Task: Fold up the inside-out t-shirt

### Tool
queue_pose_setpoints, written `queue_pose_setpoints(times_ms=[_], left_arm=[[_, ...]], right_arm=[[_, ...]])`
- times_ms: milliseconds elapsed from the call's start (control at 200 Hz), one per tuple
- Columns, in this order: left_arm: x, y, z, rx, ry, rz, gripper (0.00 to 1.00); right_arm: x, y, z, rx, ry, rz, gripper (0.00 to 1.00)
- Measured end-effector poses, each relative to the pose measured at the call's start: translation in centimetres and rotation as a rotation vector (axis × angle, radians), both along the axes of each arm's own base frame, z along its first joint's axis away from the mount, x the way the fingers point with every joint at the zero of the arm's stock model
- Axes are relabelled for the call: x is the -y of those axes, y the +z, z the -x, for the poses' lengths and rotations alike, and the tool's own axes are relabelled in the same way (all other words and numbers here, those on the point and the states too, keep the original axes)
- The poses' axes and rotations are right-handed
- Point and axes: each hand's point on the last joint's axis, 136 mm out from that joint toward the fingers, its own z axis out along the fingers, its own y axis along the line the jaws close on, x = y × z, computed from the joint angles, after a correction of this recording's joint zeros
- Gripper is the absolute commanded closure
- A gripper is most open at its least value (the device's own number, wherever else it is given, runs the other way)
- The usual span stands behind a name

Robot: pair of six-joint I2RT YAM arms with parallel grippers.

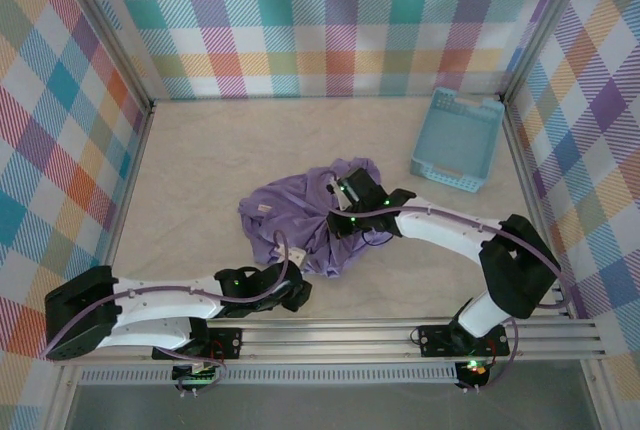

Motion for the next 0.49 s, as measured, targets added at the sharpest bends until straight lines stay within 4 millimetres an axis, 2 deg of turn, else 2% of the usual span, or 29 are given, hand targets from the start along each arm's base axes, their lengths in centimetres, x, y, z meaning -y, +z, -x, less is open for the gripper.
queue_pose_setpoints(times_ms=[135, 230, 350, 495], left_arm=[[0.9, 3.1, -1.0, 0.049, 0.049, 0.108, 0.45], [1.4, 5.0, -1.8, 0.074, 0.089, 0.170, 0.43], [1.4, 5.8, -3.0, 0.074, 0.151, 0.201, 0.49], [1.0, 4.9, -4.3, 0.044, 0.223, 0.179, 0.61]], right_arm=[[-0.2, -0.4, 2.0, 0.014, 0.063, 0.007, 0.87], [-0.3, -0.3, 3.0, 0.026, 0.091, -0.001, 0.87], [-0.8, -0.3, 3.8, 0.039, 0.119, -0.008, 0.87], [-1.3, 0.0, 4.3, 0.064, 0.145, -0.015, 0.87]])
